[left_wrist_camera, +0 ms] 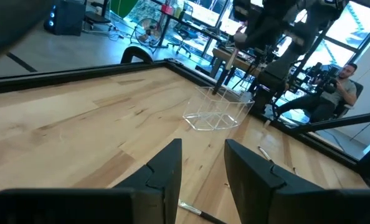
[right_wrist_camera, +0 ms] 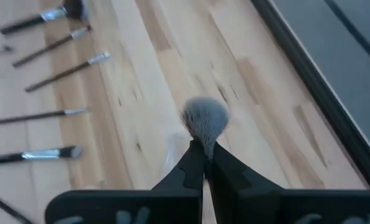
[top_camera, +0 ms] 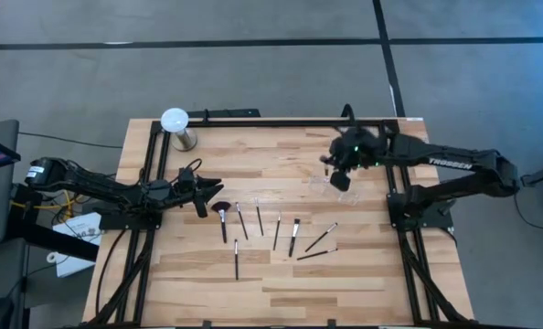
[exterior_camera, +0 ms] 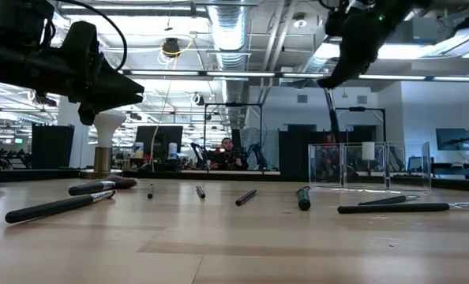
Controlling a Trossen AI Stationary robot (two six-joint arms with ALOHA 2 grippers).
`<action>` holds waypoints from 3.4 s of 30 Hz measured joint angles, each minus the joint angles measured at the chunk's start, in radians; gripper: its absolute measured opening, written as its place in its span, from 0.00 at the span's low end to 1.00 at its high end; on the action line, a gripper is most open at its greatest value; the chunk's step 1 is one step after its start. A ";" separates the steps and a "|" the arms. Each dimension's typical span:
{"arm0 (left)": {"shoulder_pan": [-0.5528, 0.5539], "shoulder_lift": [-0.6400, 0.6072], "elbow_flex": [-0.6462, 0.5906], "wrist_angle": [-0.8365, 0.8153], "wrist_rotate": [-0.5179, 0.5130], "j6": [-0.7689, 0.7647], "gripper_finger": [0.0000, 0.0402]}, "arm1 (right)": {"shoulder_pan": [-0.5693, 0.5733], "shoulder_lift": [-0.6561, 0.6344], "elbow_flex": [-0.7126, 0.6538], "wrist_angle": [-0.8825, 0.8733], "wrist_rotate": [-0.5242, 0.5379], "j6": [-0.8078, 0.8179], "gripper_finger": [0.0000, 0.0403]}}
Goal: Pick & Place Makeup Supplies
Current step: Put the black makeup brush into the transparent organizer
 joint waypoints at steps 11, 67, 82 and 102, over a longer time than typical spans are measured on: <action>0.000 0.000 0.000 0.000 0.000 0.000 0.29 | 0.059 0.147 -0.107 0.178 0.088 0.061 0.01; 0.006 0.378 0.363 -0.873 0.184 -0.647 0.29 | 0.097 0.158 0.104 0.153 0.084 0.014 0.33; 0.076 0.490 0.362 -0.809 0.100 -0.557 0.29 | 0.097 0.158 0.104 0.153 0.083 0.013 0.33; 0.088 0.335 0.363 -0.718 0.103 -0.372 0.29 | 0.099 0.158 0.104 0.152 0.084 0.013 0.33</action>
